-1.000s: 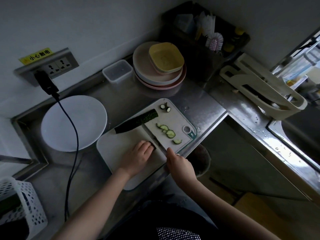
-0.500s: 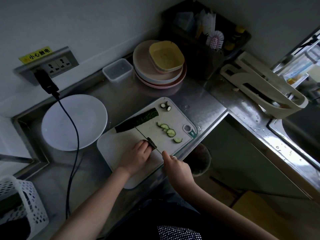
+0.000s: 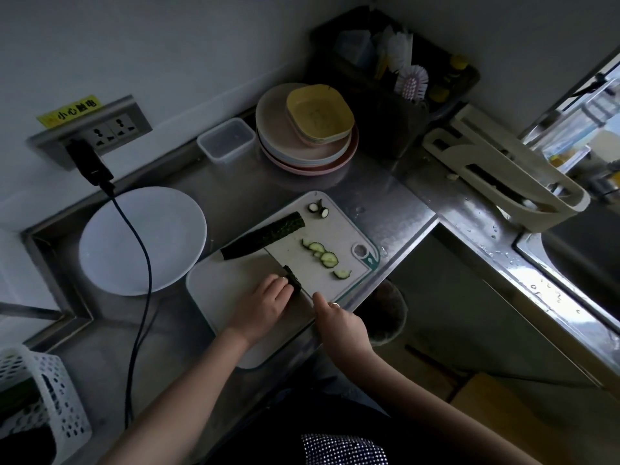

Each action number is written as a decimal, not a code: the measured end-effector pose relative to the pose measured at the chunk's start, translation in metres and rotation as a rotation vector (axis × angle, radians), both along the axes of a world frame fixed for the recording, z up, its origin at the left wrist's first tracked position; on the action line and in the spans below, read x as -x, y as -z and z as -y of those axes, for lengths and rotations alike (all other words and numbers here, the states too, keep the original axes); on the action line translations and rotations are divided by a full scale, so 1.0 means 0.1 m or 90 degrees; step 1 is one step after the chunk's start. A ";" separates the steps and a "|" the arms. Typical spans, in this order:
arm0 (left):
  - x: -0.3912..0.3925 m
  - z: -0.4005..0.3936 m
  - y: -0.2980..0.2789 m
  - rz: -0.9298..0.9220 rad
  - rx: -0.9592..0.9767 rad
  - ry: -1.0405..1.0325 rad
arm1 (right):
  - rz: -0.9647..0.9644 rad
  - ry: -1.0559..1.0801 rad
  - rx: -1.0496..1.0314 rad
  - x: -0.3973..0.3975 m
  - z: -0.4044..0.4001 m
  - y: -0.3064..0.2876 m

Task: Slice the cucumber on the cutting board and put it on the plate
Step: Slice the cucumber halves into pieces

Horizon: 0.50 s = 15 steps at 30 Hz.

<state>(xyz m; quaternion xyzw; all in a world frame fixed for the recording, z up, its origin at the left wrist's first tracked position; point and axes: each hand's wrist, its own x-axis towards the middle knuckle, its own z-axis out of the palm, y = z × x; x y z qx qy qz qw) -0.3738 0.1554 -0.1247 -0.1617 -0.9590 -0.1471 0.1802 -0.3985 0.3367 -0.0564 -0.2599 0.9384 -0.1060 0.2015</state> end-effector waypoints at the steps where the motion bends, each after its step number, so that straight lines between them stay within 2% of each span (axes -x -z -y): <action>1: -0.01 0.00 0.01 0.007 0.004 -0.006 | -0.007 0.002 0.008 0.00 0.00 0.00; 15: -0.02 0.02 0.09 0.039 0.018 -0.037 | -0.005 -0.034 -0.025 -0.08 0.01 -0.04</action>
